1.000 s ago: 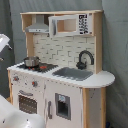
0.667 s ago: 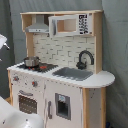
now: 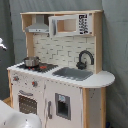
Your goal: Play with the kitchen
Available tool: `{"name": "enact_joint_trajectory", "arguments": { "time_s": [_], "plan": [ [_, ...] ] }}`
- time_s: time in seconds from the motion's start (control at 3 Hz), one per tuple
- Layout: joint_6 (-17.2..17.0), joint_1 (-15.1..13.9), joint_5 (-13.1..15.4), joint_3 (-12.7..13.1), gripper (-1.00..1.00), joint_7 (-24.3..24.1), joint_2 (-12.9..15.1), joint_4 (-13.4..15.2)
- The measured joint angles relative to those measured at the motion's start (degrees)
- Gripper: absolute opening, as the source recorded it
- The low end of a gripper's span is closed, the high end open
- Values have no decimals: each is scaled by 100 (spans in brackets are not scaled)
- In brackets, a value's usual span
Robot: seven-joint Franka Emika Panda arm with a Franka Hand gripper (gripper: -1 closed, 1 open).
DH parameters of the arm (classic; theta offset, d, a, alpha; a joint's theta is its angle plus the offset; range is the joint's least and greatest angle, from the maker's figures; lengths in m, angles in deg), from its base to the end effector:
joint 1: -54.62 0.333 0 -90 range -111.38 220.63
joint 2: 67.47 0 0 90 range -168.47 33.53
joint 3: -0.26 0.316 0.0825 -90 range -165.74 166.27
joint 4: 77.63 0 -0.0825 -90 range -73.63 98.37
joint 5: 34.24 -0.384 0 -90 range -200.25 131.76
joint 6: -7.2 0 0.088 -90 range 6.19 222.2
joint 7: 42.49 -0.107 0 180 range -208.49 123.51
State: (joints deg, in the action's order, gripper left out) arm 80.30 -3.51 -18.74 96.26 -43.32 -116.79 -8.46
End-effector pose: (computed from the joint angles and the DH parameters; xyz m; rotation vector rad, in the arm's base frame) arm 0.2500 0.5568 0.6011 1.9636 0.6068 0.4375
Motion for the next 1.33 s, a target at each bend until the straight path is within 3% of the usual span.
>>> {"name": "enact_joint_trajectory", "arguments": {
  "time_s": [0.67,1.33],
  "plan": [
    [243,727,1004,16,100,-99,-61,777],
    [736,1353,1928,20,100,-245,-133,1503]
  ]
}}
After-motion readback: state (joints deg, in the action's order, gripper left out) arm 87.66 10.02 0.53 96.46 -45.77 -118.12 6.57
